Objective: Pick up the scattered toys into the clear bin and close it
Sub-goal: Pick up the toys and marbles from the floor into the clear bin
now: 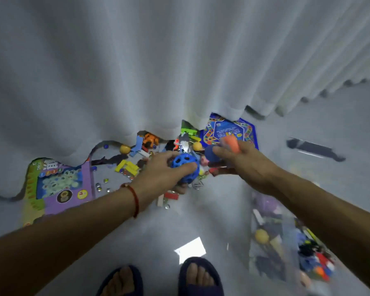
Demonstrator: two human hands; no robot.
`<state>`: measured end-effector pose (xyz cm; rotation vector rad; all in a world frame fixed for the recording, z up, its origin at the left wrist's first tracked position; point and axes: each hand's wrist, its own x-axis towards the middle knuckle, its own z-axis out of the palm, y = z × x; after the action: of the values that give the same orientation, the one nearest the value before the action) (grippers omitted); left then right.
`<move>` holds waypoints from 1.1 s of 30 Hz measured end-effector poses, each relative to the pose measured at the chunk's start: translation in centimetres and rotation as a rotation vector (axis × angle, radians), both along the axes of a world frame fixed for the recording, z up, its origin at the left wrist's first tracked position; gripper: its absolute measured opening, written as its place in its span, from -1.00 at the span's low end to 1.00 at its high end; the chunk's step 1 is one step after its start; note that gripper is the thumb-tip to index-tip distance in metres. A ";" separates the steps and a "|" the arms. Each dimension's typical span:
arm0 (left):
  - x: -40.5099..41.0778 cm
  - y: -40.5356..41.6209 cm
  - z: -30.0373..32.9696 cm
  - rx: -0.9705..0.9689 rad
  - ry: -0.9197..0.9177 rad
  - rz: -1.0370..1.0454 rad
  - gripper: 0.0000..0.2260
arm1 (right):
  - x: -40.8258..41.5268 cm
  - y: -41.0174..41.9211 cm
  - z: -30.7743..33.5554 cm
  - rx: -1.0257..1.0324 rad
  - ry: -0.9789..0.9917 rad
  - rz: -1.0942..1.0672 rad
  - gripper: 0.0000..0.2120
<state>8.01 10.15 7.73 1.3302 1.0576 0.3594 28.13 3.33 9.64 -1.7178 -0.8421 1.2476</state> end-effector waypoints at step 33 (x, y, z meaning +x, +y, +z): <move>-16.1 -0.7 -4.2 0.275 0.330 0.248 -0.64 | -8.5 -2.6 -1.4 -0.270 -0.372 0.270 -0.81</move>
<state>-8.09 9.45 3.55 1.5408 1.4979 0.4950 19.62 0.77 8.25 -2.1510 -1.1991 1.2807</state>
